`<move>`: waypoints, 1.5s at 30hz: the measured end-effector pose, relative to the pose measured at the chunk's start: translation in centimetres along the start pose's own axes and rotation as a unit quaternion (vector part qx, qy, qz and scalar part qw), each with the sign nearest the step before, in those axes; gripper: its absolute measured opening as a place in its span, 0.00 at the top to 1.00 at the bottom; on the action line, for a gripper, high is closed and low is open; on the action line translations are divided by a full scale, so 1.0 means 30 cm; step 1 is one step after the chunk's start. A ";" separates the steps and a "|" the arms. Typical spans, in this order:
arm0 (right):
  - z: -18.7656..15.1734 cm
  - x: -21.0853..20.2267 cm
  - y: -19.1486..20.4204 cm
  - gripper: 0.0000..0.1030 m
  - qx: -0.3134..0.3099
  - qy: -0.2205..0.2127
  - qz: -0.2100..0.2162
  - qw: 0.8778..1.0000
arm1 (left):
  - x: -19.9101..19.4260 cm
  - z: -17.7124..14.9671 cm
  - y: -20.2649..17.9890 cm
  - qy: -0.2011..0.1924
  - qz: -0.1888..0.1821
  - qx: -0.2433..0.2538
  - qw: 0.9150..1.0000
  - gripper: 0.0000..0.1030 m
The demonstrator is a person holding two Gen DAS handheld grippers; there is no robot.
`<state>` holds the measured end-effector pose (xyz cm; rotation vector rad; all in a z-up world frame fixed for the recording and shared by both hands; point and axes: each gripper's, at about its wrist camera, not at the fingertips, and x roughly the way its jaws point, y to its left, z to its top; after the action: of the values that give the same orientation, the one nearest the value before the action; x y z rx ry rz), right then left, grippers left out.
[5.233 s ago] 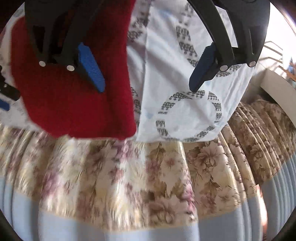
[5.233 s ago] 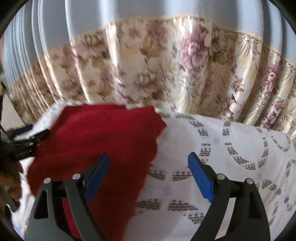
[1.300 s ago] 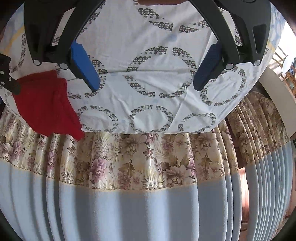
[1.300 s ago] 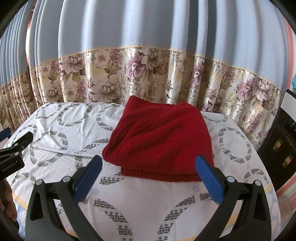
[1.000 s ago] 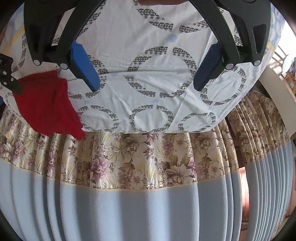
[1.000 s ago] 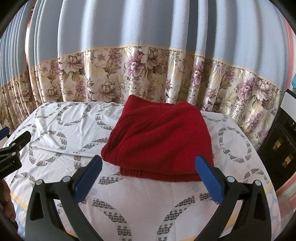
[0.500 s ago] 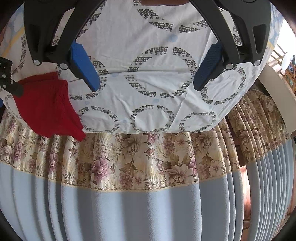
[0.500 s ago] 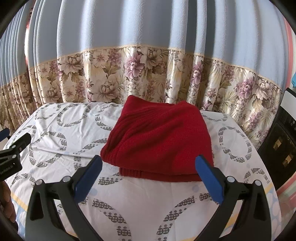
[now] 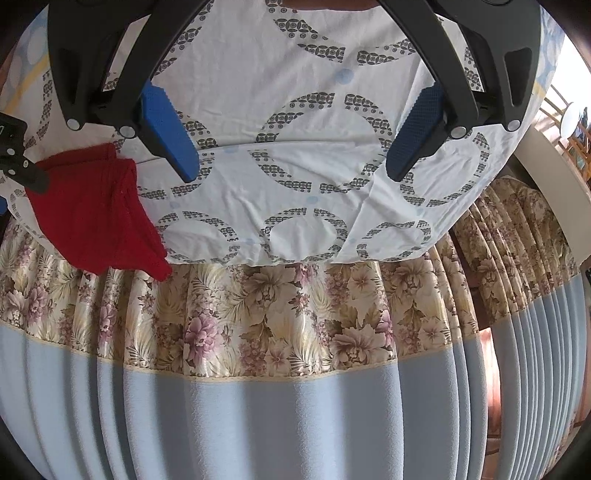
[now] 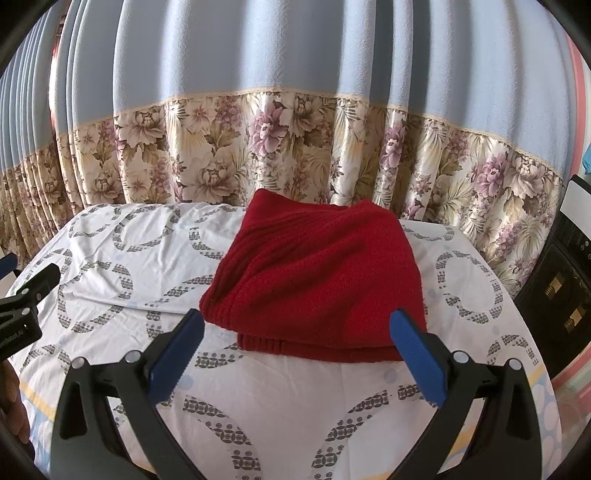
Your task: Fold small clothes
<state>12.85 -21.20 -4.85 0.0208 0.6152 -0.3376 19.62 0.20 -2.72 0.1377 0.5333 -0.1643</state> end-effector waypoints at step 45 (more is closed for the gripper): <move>0.004 -0.005 0.008 0.02 0.000 0.001 0.000 1.000 | -0.011 0.005 0.000 -0.001 -0.006 0.006 1.000 0.03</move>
<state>12.88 -20.94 -4.68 0.0217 0.6170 -0.3386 19.43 0.22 -2.43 0.1461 0.5314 -0.1798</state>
